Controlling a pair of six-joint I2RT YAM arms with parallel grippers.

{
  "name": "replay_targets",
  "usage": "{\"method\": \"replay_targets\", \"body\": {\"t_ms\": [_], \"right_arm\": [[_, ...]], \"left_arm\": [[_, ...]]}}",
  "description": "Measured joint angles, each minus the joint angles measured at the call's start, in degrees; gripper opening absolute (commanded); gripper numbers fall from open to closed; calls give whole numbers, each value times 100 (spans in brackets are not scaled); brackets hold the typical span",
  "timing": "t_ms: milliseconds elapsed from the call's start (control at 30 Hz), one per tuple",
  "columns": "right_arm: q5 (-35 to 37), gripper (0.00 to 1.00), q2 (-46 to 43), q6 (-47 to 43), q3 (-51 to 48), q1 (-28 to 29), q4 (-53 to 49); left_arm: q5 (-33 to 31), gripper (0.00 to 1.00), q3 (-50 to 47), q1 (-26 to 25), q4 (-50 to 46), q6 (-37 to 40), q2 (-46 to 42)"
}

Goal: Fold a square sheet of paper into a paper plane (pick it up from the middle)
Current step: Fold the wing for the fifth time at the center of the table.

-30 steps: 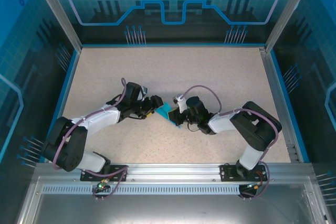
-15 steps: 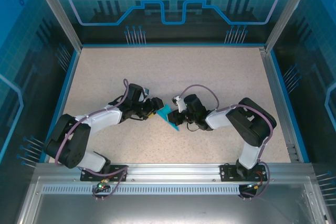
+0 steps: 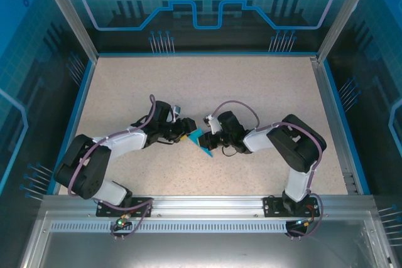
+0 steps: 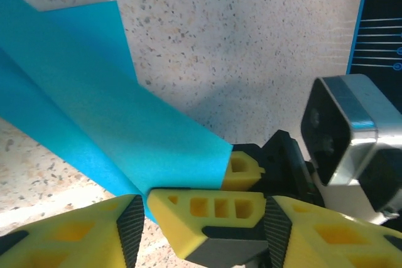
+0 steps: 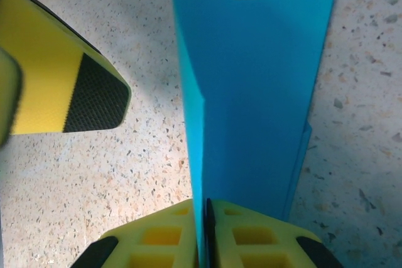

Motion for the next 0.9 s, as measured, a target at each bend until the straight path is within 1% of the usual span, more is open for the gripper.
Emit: {"method": "replay_targets", "body": {"t_ms": [300, 700, 900], "right_arm": [[-76, 13, 83, -28, 164, -2, -258], [-304, 14, 260, -28, 400, -42, -505], [-422, 14, 293, -22, 457, -83, -566]], "left_arm": [[59, 44, 7, 0, 203, -68, 304], [114, 41, 101, 0, 286, -151, 452], [114, 38, 122, 0, 284, -153, 678]]}}
